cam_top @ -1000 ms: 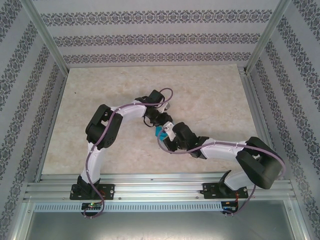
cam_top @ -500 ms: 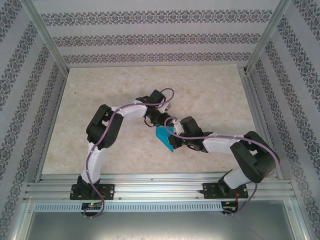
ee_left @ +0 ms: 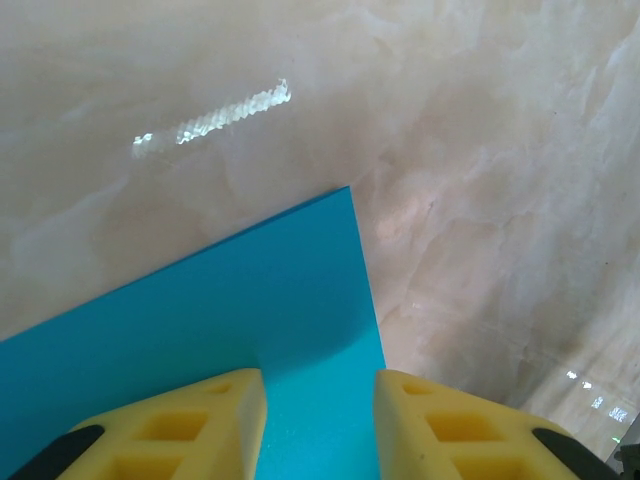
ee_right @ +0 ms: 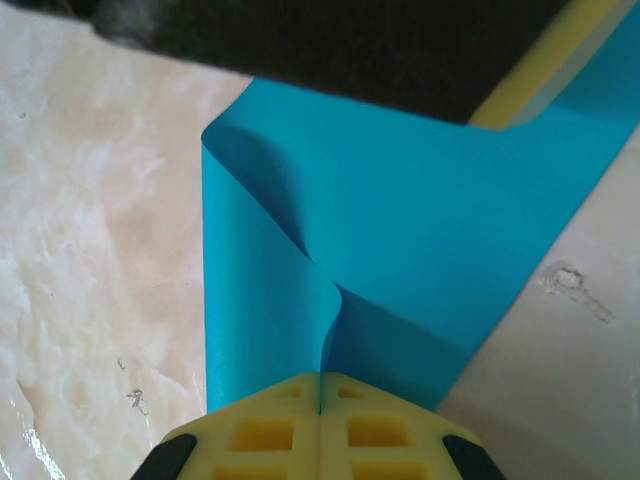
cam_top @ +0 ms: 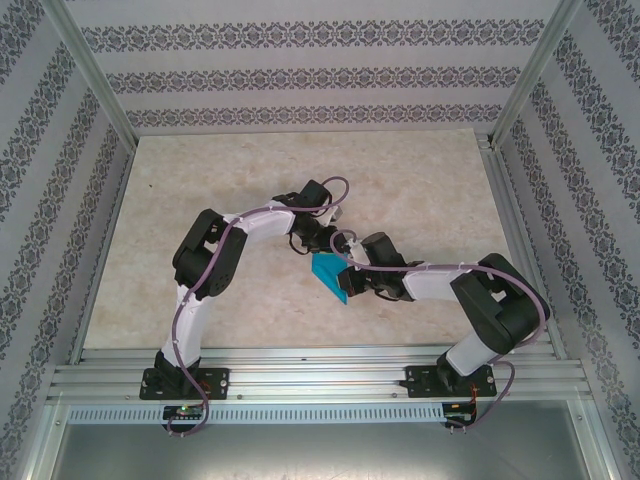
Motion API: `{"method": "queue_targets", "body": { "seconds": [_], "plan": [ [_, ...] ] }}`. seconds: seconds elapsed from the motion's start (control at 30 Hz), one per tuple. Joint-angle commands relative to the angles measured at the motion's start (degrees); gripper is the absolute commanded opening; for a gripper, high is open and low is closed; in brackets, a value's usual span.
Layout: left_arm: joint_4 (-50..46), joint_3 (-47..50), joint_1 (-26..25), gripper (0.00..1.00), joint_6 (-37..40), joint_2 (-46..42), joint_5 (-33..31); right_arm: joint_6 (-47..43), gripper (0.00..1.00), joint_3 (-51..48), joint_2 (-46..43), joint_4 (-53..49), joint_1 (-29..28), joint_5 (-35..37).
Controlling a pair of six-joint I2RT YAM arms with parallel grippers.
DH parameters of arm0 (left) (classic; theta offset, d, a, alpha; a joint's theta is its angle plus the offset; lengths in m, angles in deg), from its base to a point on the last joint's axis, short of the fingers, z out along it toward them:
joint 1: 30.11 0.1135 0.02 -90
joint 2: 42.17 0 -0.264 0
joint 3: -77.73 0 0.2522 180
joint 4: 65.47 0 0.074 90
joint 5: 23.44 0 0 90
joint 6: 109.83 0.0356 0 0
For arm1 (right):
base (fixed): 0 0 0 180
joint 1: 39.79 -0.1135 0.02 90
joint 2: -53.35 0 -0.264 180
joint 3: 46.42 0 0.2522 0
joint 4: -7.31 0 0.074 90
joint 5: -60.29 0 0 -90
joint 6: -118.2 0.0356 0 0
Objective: Fold a paper plane with a square sheet of paper (fold left side to right side)
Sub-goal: Third fold the triangle at the center of the table.
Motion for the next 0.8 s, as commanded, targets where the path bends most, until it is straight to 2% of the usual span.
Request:
{"method": "queue_targets", "body": {
  "seconds": [0.0, 0.77],
  "plan": [
    [-2.38, 0.16, -1.40, 0.36, 1.08, 3.31, -1.76, 0.40, 0.02, 1.63, 0.93, 0.99, 0.84, -0.76],
    [-2.17, 0.18, -1.56, 0.36, 0.86, 2.51, -1.43, 1.52, 0.02, 1.38, 3.54, 0.12, 0.43, -1.36]
  ]
}}
